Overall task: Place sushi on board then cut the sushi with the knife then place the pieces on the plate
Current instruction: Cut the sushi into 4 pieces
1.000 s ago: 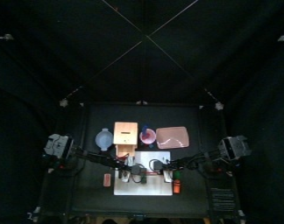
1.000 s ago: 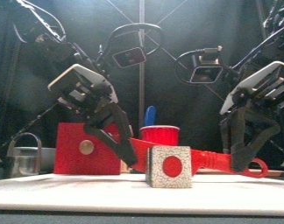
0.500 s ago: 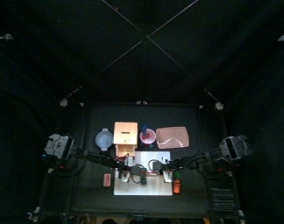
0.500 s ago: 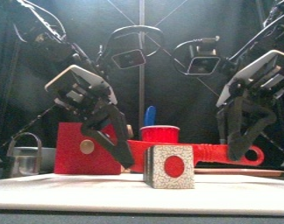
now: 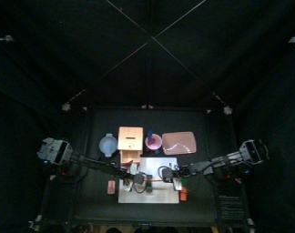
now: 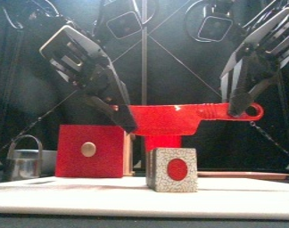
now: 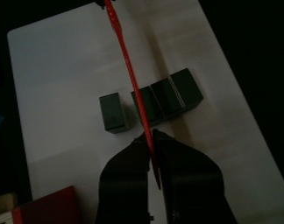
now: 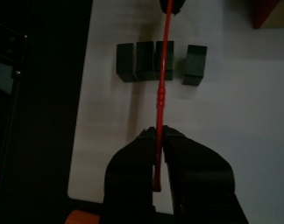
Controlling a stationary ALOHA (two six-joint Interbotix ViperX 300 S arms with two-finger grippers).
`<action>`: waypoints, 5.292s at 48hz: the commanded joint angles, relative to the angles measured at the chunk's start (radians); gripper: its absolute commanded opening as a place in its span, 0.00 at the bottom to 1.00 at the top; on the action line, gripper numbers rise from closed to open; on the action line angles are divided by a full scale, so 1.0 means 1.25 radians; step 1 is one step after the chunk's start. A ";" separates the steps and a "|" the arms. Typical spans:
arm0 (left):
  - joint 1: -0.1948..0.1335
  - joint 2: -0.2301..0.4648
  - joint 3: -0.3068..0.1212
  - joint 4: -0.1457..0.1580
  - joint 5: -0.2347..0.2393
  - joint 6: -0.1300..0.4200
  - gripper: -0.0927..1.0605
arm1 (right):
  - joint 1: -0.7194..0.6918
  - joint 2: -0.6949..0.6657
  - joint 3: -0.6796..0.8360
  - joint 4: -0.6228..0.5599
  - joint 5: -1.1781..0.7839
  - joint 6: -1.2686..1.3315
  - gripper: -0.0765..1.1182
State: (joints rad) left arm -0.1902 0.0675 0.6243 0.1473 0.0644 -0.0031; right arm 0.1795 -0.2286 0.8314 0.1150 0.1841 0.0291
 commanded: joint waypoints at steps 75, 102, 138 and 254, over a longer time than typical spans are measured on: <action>-0.056 0.040 -0.033 -0.074 -0.018 0.001 0.42 | 0.010 0.043 -0.015 0.004 -0.021 -0.002 0.39; -0.060 0.036 -0.034 -0.074 -0.016 0.001 0.42 | 0.001 0.029 -0.034 -0.032 -0.021 -0.006 0.39; -0.053 0.023 -0.026 -0.059 -0.007 0.004 0.42 | -0.011 0.039 -0.036 -0.053 -0.018 -0.002 0.39; -0.060 -0.007 -0.034 -0.077 0.017 0.002 0.42 | -0.009 0.059 -0.069 -0.029 0.006 -0.004 0.39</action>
State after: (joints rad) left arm -0.2592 0.0951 0.6151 0.0460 0.1089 -0.0061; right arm 0.1764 -0.1089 0.7747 0.0798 0.1948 0.0276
